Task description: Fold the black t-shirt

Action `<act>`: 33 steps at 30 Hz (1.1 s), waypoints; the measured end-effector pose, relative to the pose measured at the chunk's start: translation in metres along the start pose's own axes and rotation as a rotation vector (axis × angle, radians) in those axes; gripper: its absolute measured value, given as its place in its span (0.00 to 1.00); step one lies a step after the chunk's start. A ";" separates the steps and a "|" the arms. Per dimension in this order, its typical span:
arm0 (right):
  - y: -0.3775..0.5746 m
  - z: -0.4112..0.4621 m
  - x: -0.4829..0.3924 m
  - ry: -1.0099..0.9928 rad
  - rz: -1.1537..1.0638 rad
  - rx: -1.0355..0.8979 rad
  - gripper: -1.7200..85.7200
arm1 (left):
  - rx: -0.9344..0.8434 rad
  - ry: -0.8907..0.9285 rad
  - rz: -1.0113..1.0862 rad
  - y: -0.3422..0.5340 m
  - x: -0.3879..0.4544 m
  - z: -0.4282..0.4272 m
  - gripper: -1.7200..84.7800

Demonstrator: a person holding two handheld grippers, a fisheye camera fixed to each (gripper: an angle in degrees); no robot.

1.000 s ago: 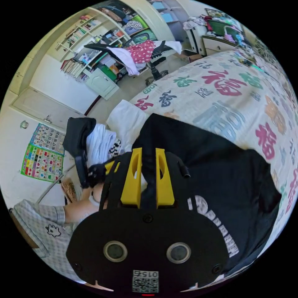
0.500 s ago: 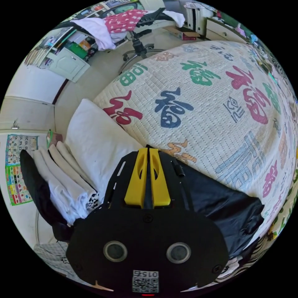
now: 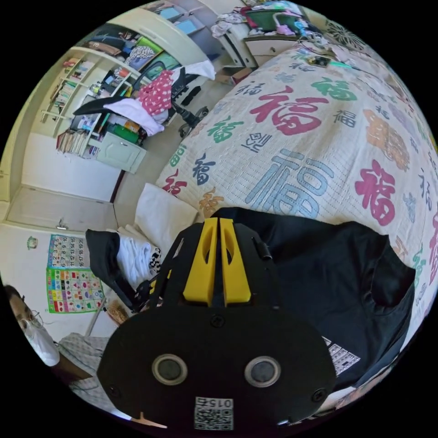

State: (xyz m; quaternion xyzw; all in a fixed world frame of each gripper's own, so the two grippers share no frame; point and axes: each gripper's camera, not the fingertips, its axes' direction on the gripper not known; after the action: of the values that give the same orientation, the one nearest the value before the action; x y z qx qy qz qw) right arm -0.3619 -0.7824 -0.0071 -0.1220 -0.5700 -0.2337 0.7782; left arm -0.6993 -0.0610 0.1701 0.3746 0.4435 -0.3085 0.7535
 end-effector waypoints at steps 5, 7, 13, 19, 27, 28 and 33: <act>-0.012 0.018 -0.046 0.002 -0.092 -0.005 0.02 | 0.063 -0.139 0.085 0.014 0.043 -0.061 0.02; -0.017 0.038 -0.069 0.036 -0.145 -0.041 0.02 | 0.032 -0.165 0.068 0.017 0.047 -0.066 0.02; -0.007 0.096 -0.126 0.155 -0.201 -0.135 0.03 | -0.045 -0.188 -0.001 0.022 0.058 -0.076 0.02; 0.036 0.054 -0.168 0.159 -0.297 -0.100 0.05 | -0.064 -0.207 0.022 0.033 0.094 -0.090 0.04; 0.293 -0.137 -0.166 0.334 -0.354 0.247 0.02 | 0.107 -0.314 0.365 0.072 0.200 -0.137 0.08; 0.321 -0.150 -0.165 0.373 -0.347 0.283 0.02 | 0.149 -0.326 0.431 0.081 0.219 -0.144 0.07; 0.563 -0.231 -0.173 0.785 -0.222 0.634 0.01 | 0.356 -0.362 0.604 0.129 0.299 -0.180 0.06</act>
State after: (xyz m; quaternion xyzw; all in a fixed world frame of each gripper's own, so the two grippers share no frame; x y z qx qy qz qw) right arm 0.0714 -0.3640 -0.2012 0.2780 -0.2874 -0.1588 0.9027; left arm -0.5506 0.1183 -0.1203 0.5527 0.1128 -0.2063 0.7996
